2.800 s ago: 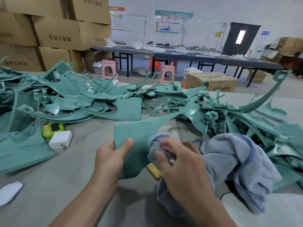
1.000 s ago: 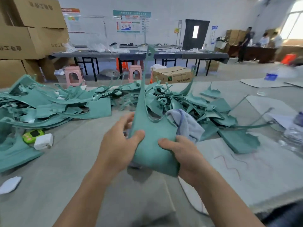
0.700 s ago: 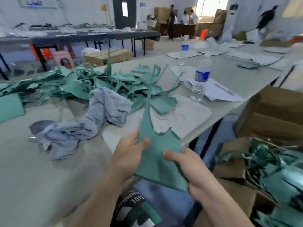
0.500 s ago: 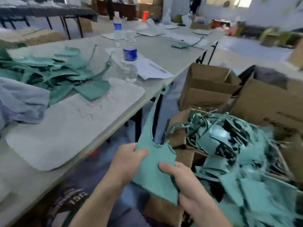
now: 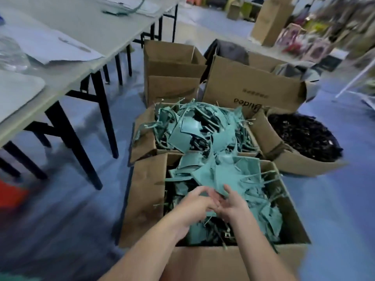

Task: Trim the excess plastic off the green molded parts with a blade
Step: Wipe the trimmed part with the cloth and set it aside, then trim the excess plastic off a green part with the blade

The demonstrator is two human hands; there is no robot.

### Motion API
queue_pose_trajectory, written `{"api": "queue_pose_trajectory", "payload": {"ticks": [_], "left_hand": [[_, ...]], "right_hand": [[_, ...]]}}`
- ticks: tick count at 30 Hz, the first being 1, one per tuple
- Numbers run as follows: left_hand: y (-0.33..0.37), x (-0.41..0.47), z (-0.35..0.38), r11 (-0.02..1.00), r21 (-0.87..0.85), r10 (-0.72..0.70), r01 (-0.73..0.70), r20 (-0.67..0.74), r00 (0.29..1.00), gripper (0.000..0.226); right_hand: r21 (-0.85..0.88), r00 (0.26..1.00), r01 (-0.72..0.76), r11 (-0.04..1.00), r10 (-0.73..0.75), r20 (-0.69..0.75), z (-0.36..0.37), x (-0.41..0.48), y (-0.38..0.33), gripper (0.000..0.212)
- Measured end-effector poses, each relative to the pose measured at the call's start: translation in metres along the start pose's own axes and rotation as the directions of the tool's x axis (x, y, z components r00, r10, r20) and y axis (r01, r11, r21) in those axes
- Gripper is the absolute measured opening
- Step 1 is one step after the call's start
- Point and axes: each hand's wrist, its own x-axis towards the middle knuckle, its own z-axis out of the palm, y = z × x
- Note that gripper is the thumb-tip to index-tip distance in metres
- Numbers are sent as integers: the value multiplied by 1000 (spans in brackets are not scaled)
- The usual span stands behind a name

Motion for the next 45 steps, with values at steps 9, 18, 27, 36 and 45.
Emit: {"api": "queue_pose_trajectory", "payload": {"ticks": [9,18,27,36,45], "left_hand": [[7,-25,-90,981,97,189,-167,-326,926,50],[34,-129,-195,911,127,389,-393,-581,715,18],[11,-346,-321,754,312,371,-578,-928,-17,33],[-111,-522,-432,932,233,27,-278,-809,-588,22],[-214,-587,-496,932,-9,-262,-362,-708,-656,66]], "right_hand": [[-260,979,-51,964,100,178,22,4,65,18],[-564,781,62,824,311,541,176,-86,163,20],[-712,295,312,629,648,702,350,-247,347,28],[-695,272,677,244,794,544,417,-349,571,17],[-115,118,992,-49,677,726,470,-379,713,15]]}}
